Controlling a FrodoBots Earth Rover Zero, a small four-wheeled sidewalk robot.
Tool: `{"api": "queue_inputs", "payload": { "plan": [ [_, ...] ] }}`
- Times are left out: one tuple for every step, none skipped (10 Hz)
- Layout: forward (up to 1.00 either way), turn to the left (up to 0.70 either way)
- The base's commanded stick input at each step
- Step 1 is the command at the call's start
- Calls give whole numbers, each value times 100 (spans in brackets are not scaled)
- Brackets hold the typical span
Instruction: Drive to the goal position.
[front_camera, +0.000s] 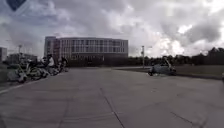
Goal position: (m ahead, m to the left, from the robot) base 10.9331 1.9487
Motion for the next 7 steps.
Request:
{"api": "queue_inputs", "payload": {
  "plan": [
    [70, 0],
    [70, 0],
    [70, 0],
    [70, 0],
    [70, 0],
    [70, 0],
    [70, 0]
  ]
}}
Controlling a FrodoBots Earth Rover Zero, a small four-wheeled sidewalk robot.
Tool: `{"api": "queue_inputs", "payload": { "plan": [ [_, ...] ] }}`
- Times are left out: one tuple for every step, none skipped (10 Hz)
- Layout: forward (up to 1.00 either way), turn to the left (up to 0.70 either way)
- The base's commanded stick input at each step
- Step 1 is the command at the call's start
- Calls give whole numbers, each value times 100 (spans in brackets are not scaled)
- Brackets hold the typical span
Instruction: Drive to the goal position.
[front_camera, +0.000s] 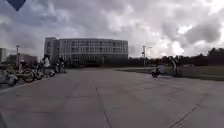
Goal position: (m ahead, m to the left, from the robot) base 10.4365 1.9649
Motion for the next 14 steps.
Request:
{"api": "queue_inputs", "payload": {
  "plan": [
    [70, 0],
    [70, 0],
    [70, 0],
    [70, 0],
    [70, 0],
    [70, 0],
    [70, 0],
    [70, 0],
    [70, 0],
    [70, 0],
    [70, 0],
    [70, 0],
    [70, 0],
    [70, 0]
  ]
}}
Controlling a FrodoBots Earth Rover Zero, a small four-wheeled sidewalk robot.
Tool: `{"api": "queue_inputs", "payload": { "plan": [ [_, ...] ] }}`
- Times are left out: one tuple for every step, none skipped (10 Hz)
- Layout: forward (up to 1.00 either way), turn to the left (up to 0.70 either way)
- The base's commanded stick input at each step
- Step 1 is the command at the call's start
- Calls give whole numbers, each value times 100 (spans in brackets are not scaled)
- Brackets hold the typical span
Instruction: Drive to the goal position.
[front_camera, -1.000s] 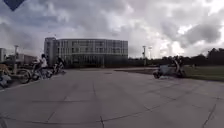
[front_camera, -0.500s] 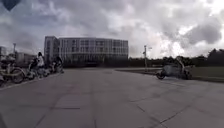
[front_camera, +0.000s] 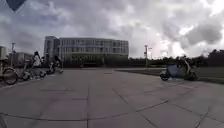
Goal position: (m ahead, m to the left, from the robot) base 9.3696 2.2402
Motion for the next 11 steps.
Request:
{"api": "queue_inputs", "payload": {
  "plan": [
    [70, 0],
    [70, 0],
    [70, 0],
    [70, 0],
    [70, 0],
    [70, 0],
    [70, 0],
    [70, 0],
    [70, 0],
    [70, 0],
    [70, 0]
  ]
}}
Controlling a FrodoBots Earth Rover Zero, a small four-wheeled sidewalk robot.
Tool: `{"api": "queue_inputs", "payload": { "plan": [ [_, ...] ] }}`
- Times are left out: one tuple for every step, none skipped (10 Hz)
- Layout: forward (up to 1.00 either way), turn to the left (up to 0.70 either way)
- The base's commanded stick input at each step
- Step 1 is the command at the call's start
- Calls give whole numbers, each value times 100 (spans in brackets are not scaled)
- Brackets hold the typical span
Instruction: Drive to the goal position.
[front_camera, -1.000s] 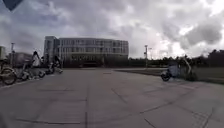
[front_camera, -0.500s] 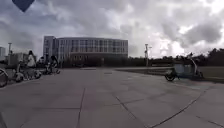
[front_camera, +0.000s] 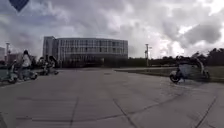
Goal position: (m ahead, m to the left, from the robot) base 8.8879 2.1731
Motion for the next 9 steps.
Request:
{"api": "queue_inputs", "payload": {
  "plan": [
    [70, 0],
    [70, 0],
    [70, 0],
    [70, 0],
    [70, 0],
    [70, 0],
    [70, 0],
    [70, 0],
    [70, 0]
  ]
}}
